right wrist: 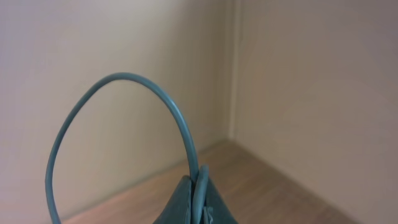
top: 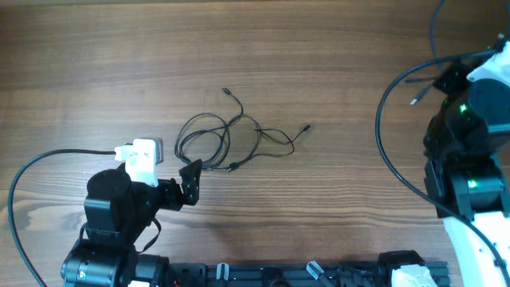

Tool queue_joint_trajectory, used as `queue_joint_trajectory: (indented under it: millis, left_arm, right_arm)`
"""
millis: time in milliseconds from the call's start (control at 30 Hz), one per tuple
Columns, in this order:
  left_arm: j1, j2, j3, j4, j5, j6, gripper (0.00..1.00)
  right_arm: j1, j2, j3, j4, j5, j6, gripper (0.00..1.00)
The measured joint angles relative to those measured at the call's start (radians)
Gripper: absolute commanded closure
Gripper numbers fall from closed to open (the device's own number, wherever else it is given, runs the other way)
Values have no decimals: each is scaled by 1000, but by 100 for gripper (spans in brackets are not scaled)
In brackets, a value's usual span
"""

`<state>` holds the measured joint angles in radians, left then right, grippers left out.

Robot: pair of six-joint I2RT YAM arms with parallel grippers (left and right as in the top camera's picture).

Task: Untangle cables

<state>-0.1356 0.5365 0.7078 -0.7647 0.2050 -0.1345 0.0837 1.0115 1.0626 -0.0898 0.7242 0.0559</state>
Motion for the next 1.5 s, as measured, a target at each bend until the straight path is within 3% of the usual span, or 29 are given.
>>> queue_joint_trajectory:
  millis: [167, 300, 433, 667, 867, 1033, 1067, 1100, 1133, 1267, 1500]
  left_arm:
    - [0, 0, 0, -11, 0, 2, 0]
    - [0, 1, 0, -14, -3, 3, 0]
    - [-1, 1, 0, -18, -7, 3, 0]
    - [-1, 1, 0, -18, -7, 3, 0]
    - [-1, 1, 0, -18, -7, 3, 0]
    - [-1, 1, 0, -18, -7, 3, 0]
    - [-1, 1, 0, -16, -7, 3, 0]
    - [-1, 1, 0, -17, -7, 3, 0]
    - [-1, 1, 0, -17, -7, 3, 0]
    - [-1, 1, 0, -17, -7, 3, 0]
    - [-1, 1, 0, -17, -7, 3, 0]
  right_arm:
    - [-108, 102, -3, 264, 52, -207, 96]
    - [-304, 254, -3, 542, 58, -445, 95]
    - [-478, 441, 0, 565, -41, -588, 95]
    - [-682, 796, -1, 539, -100, -622, 96]
    - [-795, 864, -2, 535, -146, -492, 95]
    - [-949, 864, -1, 415, -242, -283, 64]
    - [-969, 864, -1, 390, -279, -249, 51]
    - [-991, 864, -2, 366, -336, -211, 6]
    - [-1012, 864, -2, 345, -425, -165, 0]
    - [-1000, 864, -2, 336, -691, -89, 0]
    - [-867, 864, -2, 185, -821, -59, 0]
